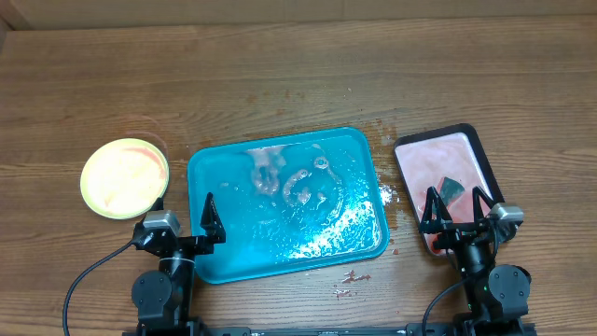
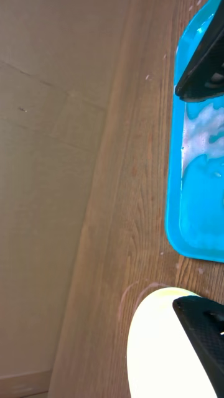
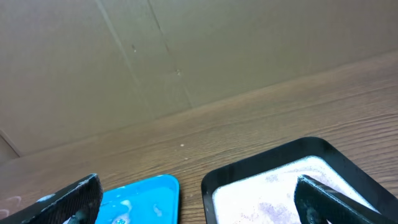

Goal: Clean dirty plates on tray and stack at the side

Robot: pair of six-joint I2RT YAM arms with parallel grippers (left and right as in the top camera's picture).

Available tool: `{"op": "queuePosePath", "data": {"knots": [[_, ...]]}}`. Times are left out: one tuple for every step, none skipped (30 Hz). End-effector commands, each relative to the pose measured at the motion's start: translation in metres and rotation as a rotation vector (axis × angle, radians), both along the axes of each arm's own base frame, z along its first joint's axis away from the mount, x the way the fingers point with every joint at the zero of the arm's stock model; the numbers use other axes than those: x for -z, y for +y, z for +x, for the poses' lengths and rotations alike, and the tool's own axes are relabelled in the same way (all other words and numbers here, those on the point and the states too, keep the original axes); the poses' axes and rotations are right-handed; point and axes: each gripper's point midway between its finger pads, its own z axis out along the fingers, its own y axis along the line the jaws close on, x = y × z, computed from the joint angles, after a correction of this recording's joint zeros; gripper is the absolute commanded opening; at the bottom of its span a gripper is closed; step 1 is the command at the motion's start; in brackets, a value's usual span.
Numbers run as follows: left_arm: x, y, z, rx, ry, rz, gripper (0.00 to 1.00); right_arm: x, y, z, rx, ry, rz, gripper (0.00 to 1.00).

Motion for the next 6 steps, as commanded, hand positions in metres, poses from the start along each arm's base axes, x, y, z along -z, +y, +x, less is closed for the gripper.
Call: {"op": "queuePosePath", "data": {"knots": [[-0.0001,-0.0010,-0.0003,0.005,-0.004,0.021,1.00,0.0020,-0.0008,0.0003,0.004,-0.003,0.000,1.00],[-0.0001,-0.0011,-0.0003,0.005,-0.004,0.021,1.00,0.0020,-0.0008,0.0003,0.004,-0.003,0.000,1.00],[-0.0001,-0.0011,-0.0003,0.005,-0.004,0.021,1.00,0.0020,-0.0008,0.0003,0.004,-0.003,0.000,1.00],[-0.0001,-0.0011,-0.0003,0.005,-0.004,0.021,1.00,0.0020,-0.0008,0.0003,0.004,-0.003,0.000,1.00],[-0.0001,-0.0011,-0.0003,0.005,-0.004,0.021,1.00,0.0020,-0.0007,0.0003,0.003,-0.003,0.000,1.00],[-0.0001,-0.0011,-0.0003,0.005,-0.004,0.021,1.00,0.0020,-0.0008,0.0003,0.004,-0.003,0.000,1.00]]}}
